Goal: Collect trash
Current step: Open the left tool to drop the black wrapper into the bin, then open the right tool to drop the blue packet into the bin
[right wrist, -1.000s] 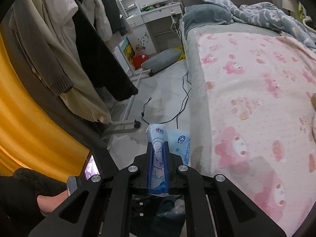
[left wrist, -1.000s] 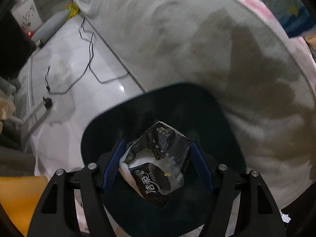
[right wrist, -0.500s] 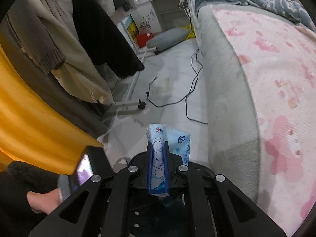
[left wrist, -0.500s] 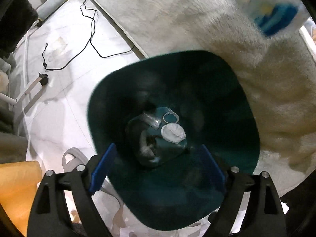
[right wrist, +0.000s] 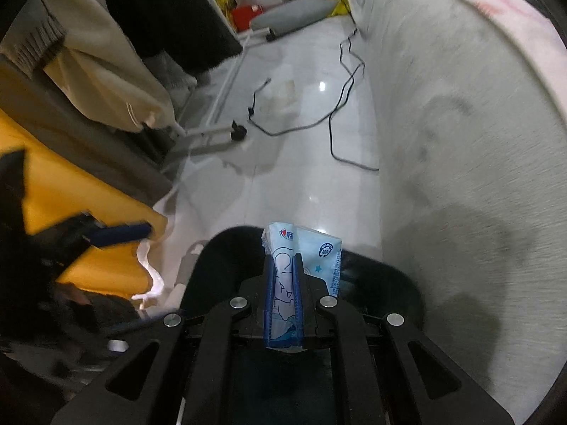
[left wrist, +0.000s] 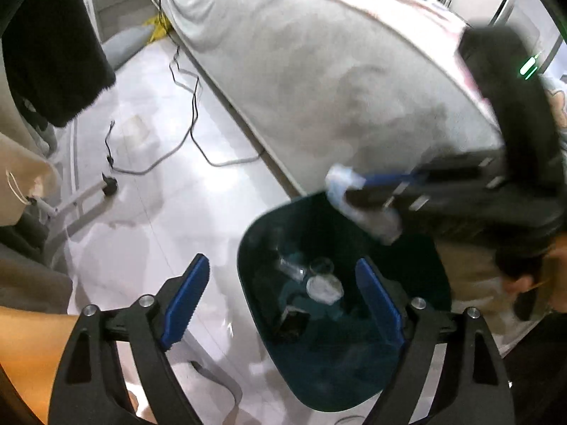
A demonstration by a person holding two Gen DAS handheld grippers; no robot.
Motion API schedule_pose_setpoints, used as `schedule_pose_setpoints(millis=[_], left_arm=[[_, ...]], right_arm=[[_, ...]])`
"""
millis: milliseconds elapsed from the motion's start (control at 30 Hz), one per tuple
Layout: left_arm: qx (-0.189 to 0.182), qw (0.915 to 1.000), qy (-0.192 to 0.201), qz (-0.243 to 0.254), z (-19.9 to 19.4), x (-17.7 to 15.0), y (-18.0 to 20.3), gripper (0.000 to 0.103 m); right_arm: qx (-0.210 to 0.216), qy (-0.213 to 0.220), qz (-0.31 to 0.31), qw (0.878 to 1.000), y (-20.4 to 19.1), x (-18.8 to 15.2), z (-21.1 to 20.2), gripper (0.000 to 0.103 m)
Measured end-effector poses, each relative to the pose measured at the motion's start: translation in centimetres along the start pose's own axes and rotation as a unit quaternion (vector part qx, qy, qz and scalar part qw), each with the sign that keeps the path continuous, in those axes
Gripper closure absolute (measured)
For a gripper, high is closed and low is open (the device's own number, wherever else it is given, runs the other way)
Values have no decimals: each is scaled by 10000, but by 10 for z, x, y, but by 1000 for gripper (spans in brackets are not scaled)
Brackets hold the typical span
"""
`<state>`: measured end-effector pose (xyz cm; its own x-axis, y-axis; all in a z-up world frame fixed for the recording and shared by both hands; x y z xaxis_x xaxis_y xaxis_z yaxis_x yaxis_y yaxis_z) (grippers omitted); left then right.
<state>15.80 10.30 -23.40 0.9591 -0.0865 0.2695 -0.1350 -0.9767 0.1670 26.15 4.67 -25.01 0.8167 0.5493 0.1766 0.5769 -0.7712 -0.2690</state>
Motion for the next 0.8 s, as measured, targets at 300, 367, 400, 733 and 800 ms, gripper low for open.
schedule_pose_setpoints(millis=[300,367,400,733,800], left_arm=[[-43,9976,681,-129,-46,18,-10,30],[-69,9968,794,-114,-54,22,-11,33],[-65,9960,883,-88,-60,24,-10,33],[-86,9909,1344,65,-92,33,2,45],[-143,9891,1466,90,-102,36,7,47]], right_arm=[[93,-436,194,9988,2,-8,45,93],[103,-541,223,9982,3,-11,55,93],[88,-573,217,9981,3,-12,56,93],[-165,-1036,32,9945,3,-31,86,93],[-239,-1104,15,9936,6,-35,90,93]])
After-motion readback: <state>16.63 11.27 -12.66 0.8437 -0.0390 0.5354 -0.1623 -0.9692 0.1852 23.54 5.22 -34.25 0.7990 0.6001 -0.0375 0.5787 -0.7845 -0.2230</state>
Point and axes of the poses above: each gripper's, at about its wrist camera, not at the fingertips, and z roughly the way its jaws point, y to its right, x to its top, the point moved 6 cm from there along z, roughly the way its jaws point, and after that the axes turned 11 degrees about -y, right-handed, at the moved point
